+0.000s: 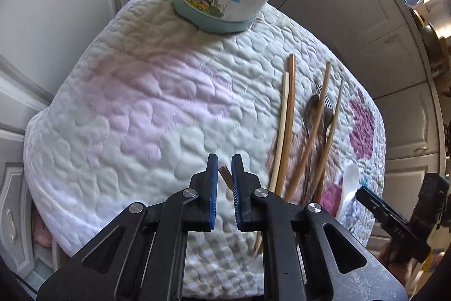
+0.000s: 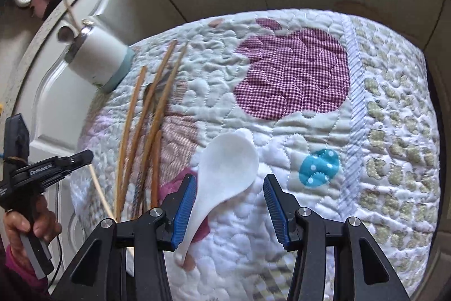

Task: Organize utensils
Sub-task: 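Grasp a light wooden chopstick with left gripper while right gripper grasps the white ceramic spoon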

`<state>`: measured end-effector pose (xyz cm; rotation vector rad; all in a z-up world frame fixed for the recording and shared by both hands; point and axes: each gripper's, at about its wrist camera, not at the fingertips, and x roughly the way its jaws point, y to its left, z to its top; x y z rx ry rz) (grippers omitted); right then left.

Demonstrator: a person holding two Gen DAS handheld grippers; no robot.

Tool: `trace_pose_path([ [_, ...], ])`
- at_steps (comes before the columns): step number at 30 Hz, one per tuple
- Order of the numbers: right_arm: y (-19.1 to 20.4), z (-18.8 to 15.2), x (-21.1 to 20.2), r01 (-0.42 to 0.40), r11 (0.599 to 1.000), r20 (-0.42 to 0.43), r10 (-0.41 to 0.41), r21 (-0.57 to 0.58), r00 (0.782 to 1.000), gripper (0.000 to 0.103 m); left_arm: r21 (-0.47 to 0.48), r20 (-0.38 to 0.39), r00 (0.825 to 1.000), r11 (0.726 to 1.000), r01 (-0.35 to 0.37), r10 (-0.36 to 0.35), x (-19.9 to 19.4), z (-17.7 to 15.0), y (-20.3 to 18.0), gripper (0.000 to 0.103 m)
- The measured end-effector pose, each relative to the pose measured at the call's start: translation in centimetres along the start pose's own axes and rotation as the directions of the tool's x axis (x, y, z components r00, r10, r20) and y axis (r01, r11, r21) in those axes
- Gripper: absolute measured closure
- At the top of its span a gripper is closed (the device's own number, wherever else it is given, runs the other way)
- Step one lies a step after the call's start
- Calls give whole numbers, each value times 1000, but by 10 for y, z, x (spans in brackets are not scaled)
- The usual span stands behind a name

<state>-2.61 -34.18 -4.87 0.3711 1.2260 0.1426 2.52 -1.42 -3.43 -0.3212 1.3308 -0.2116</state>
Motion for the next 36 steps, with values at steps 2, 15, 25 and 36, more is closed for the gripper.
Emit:
trace_pose_path([
  [2, -3, 6, 7, 4, 1000, 0, -4, 14, 1000, 55, 2, -8, 1000, 1000, -1, 1, 5, 6, -1, 95],
  [15, -13, 9, 10, -98, 990, -44, 94, -106, 995, 91, -37, -47, 999, 999, -15, 14, 14, 14, 4, 68],
  [25, -15, 16, 16, -160, 977, -39, 156, -142, 987, 91, -3, -36, 995, 995, -97, 97, 27, 17, -16, 87],
  [36, 1, 9, -10, -122, 975, 23, 128, -186, 991, 100, -3, -27, 999, 999, -47, 47, 11, 10, -8, 98],
])
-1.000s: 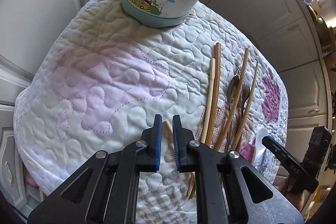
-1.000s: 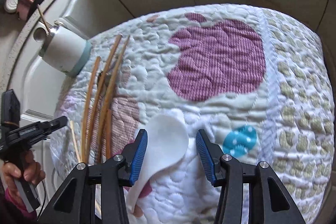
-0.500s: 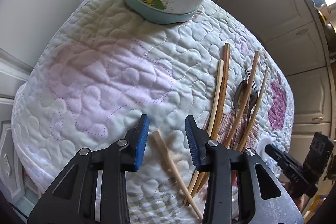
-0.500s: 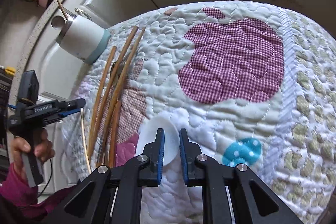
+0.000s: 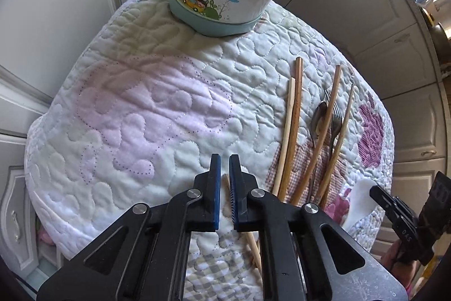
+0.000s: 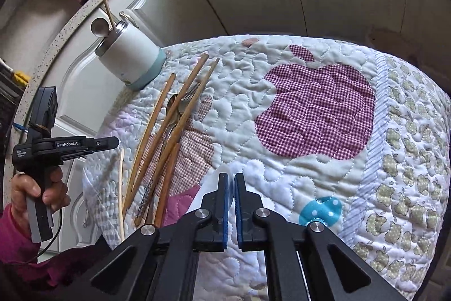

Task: Organize utensils
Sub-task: 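Grasp a light wooden chopstick with left gripper while right gripper grasps the white ceramic spoon, then lift the chopstick and ceramic spoon and carry both above the jar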

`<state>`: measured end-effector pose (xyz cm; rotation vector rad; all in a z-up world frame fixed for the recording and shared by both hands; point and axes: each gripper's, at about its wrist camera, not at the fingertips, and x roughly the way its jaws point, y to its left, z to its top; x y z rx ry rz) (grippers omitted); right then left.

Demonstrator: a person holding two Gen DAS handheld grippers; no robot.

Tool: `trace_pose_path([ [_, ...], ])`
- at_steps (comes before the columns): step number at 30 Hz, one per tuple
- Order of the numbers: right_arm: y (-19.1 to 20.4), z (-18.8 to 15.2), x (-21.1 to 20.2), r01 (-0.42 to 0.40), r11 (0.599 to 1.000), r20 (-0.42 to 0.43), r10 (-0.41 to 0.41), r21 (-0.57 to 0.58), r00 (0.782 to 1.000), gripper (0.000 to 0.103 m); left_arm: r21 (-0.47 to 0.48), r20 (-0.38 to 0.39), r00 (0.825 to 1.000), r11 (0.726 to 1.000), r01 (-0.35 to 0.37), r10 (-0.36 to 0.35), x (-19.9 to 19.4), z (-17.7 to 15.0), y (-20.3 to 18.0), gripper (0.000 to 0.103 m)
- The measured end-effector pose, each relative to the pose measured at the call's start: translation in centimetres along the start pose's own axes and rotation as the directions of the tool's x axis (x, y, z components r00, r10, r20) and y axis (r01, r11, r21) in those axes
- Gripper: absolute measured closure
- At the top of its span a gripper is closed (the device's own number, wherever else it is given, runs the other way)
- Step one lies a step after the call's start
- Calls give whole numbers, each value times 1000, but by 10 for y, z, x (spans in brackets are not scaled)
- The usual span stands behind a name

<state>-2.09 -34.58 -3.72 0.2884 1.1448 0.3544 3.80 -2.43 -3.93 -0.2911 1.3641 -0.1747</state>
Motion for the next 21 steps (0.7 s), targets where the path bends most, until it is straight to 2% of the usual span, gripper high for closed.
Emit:
trace_pose_path([
  [3, -4, -4, 4, 16, 1000, -16, -16, 7, 1000, 99, -6, -24, 1000, 1000, 14, -14, -1, -4, -1, 96],
  [6, -12, -6, 11, -7, 999, -44, 9, 51, 999, 99, -20, -54, 998, 1000, 18, -19, 3, -8, -4, 75],
  [7, -17, -7, 13, -19, 997, -55, 23, 74, 998, 99, -17, -51, 999, 1000, 14, -14, 5, -11, -6, 74],
  [10, -28, -8, 18, -50, 991, -54, 57, 126, 997, 99, -17, -59, 998, 1000, 4, -4, 10, -12, -8, 74],
  [13, -25, -9, 18, -49, 993, -42, 54, 106, 998, 98, -8, -38, 999, 1000, -17, 17, 14, -13, -12, 75],
  [14, -22, -10, 19, -42, 995, -39, 46, 94, 998, 98, 4, -32, 999, 1000, -21, 21, 15, -13, -15, 78],
  [15, -20, -11, 18, -37, 996, -36, 40, 84, 999, 96, 15, -28, 999, 1000, -25, 25, 16, -13, -18, 94],
  [17, -15, -11, 14, -24, 997, -28, 26, 70, 999, 97, 25, -36, 999, 1000, -16, 17, 22, -14, -23, 96],
  [21, 0, -4, -7, -25, 999, 26, 24, 37, 999, 101, 49, 0, 1000, 999, 9, -9, 9, -13, -22, 97],
])
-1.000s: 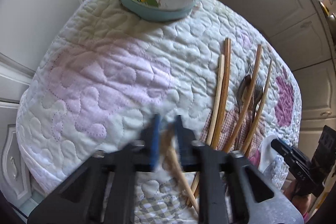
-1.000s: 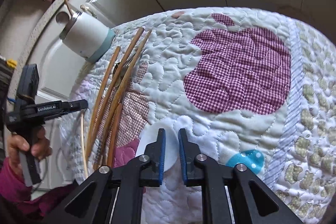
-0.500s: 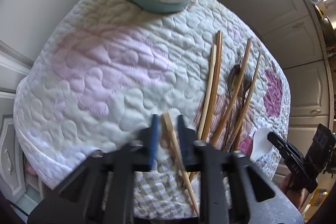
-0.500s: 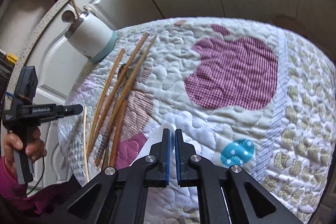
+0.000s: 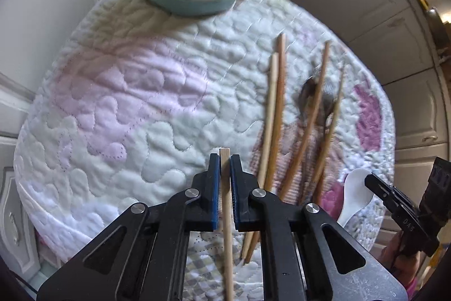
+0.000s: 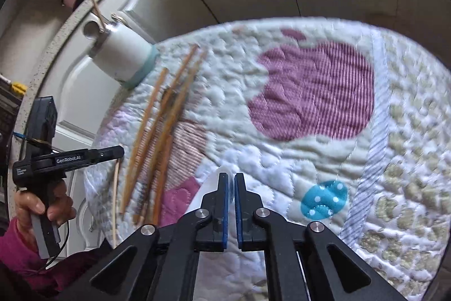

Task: Organize utensils
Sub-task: 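Lift the chopstick and ceramic spoon and carry both above the jar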

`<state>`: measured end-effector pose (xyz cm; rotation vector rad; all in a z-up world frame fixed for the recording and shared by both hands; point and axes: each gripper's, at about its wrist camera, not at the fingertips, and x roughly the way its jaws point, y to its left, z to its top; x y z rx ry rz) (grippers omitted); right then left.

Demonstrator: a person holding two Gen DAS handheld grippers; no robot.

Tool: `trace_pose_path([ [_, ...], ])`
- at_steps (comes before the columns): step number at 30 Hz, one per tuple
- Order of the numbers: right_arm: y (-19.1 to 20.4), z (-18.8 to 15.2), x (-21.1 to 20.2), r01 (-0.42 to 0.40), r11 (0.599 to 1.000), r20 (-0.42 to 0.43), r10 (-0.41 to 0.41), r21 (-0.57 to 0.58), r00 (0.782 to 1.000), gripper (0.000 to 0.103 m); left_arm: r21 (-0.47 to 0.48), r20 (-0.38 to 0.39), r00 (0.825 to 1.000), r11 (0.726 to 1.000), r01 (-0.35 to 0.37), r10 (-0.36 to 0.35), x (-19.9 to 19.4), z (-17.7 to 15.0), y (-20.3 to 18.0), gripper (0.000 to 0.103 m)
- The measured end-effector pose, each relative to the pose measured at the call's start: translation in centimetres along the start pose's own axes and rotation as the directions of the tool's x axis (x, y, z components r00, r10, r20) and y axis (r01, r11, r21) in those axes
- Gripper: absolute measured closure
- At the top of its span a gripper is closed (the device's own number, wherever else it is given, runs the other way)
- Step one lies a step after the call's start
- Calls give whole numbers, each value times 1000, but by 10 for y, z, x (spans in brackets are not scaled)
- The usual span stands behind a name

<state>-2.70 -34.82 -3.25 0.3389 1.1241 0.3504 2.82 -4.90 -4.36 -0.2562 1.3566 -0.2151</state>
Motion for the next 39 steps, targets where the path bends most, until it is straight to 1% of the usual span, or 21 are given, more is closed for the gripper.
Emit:
trace_pose_path([
  [2, 9, 6, -10, -5, 1000, 24, 5, -20, 1000, 101, 19, 40, 999, 1000, 14, -14, -16, 4, -1, 97],
  [4, 18, 12, -20, 7, 999, 49, -5, -47, 999, 101, 31, 77, 997, 999, 26, -28, -33, 8, -2, 97],
  [7, 37, 23, -36, 11, 996, 91, -4, -83, 996, 101, 47, 127, 990, 998, 48, -54, -58, 16, -3, 97],
  [12, 66, 46, -60, 12, 990, 167, 12, -139, 986, 101, 58, 227, 971, 996, 63, -74, -103, 34, 2, 97],
  [14, 80, 60, -66, 10, 988, 197, 20, -153, 980, 101, 60, 260, 963, 997, 57, -71, -117, 42, 3, 97],
  [17, 98, 81, -70, 15, 986, 233, 24, -165, 972, 101, 60, 341, 938, 997, 46, -64, -148, 59, 8, 97],
  [18, 105, 88, -71, 17, 985, 247, 26, -171, 969, 101, 58, 370, 927, 997, 46, -64, -158, 65, 9, 97],
  [22, 137, 120, -69, 30, 980, 293, 30, -198, 956, 101, 46, 479, 877, 999, 28, -47, -194, 95, 12, 97],
  [25, 157, 142, -65, 39, 975, 311, 33, -221, 950, 101, 32, 548, 836, 999, 2, -20, -210, 122, 12, 97],
  [27, 173, 159, -59, 47, 969, 319, 34, -244, 947, 101, 22, 580, 815, 1000, -6, -7, -217, 139, 12, 97],
  [28, 178, 166, -58, 45, 967, 321, 40, -252, 946, 101, 18, 588, 809, 1000, -4, -7, -219, 146, 12, 97],
  [31, 195, 189, -49, 64, 959, 341, 35, -274, 939, 101, 4, 626, 780, 1000, -16, 10, -226, 172, 13, 97],
  [33, 201, 204, -41, 68, 959, 349, 33, -274, 936, 101, -7, 645, 764, 1000, -31, 28, -226, 188, 13, 97],
  [37, 211, 228, -22, 78, 961, 363, 25, -266, 932, 101, -28, 667, 743, 999, -47, 54, -219, 216, 17, 97],
  [39, 214, 237, -13, 88, 960, 367, 17, -265, 930, 101, -37, 676, 735, 998, -43, 57, -213, 228, 19, 97],
])
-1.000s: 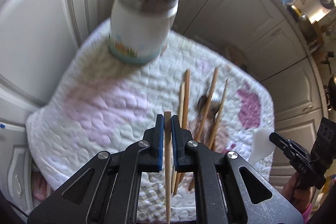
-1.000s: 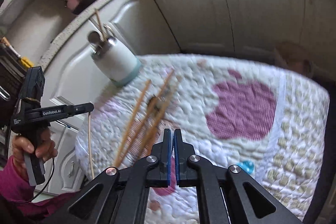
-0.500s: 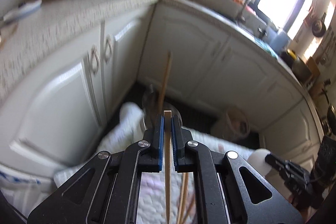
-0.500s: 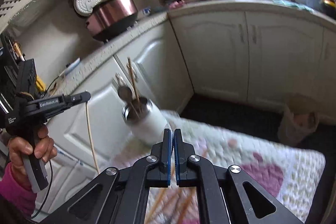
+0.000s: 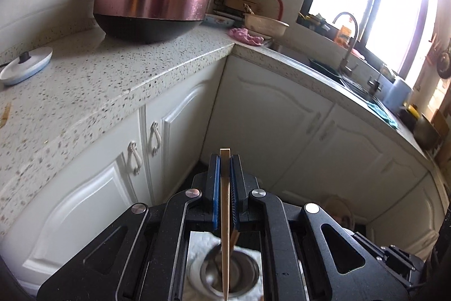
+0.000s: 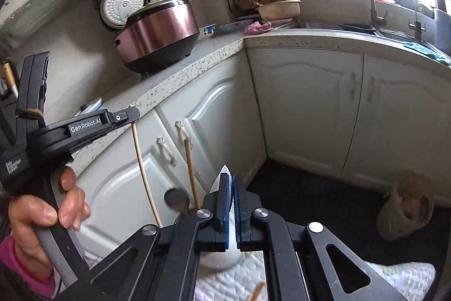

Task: Organize utensils
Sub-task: 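Lift the chopstick and ceramic spoon and carry both above the jar, then open left gripper over the jar while right gripper releases the ceramic spoon into it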

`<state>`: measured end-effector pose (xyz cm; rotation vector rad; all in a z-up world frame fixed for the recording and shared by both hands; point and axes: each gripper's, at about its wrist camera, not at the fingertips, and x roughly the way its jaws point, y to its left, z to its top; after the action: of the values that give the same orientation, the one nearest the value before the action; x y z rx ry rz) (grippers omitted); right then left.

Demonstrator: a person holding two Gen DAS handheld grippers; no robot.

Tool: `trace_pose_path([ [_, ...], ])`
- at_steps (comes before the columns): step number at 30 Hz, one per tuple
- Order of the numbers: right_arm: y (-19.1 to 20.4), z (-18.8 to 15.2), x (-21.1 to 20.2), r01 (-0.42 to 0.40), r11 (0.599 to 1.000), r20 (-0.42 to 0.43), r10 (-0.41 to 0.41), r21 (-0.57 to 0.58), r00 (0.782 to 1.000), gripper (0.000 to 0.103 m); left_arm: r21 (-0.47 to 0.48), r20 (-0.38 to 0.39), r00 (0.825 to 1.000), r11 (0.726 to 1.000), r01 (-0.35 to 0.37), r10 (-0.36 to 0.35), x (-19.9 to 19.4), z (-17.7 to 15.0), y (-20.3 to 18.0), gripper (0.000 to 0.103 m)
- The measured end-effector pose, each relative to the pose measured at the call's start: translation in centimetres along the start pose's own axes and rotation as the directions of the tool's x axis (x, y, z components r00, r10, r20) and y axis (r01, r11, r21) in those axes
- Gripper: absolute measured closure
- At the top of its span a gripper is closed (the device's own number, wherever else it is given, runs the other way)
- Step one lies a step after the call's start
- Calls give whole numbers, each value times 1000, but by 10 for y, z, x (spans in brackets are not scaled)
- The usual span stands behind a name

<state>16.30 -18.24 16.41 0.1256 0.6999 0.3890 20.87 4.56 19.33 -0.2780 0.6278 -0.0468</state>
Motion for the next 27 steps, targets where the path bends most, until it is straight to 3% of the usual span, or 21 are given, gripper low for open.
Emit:
trace_pose_path([
  [7, 10, -6, 41, 47, 997, -27, -48, -55, 998, 101, 36, 25, 999, 999, -27, 26, 25, -13, 0, 97],
  [16, 16, -37, 72, 36, 994, -122, -49, -108, 991, 101, 47, -17, 1000, 999, -13, 14, 32, -49, 4, 97],
  [23, 5, -51, 78, -39, 999, -204, 37, -5, 978, 101, 73, -70, 998, 997, 6, -1, 25, -70, -2, 97],
  [27, 1, -57, 70, -55, 998, -226, 64, 43, 972, 96, 70, -104, 995, 997, 15, -7, 22, -81, -3, 97],
])
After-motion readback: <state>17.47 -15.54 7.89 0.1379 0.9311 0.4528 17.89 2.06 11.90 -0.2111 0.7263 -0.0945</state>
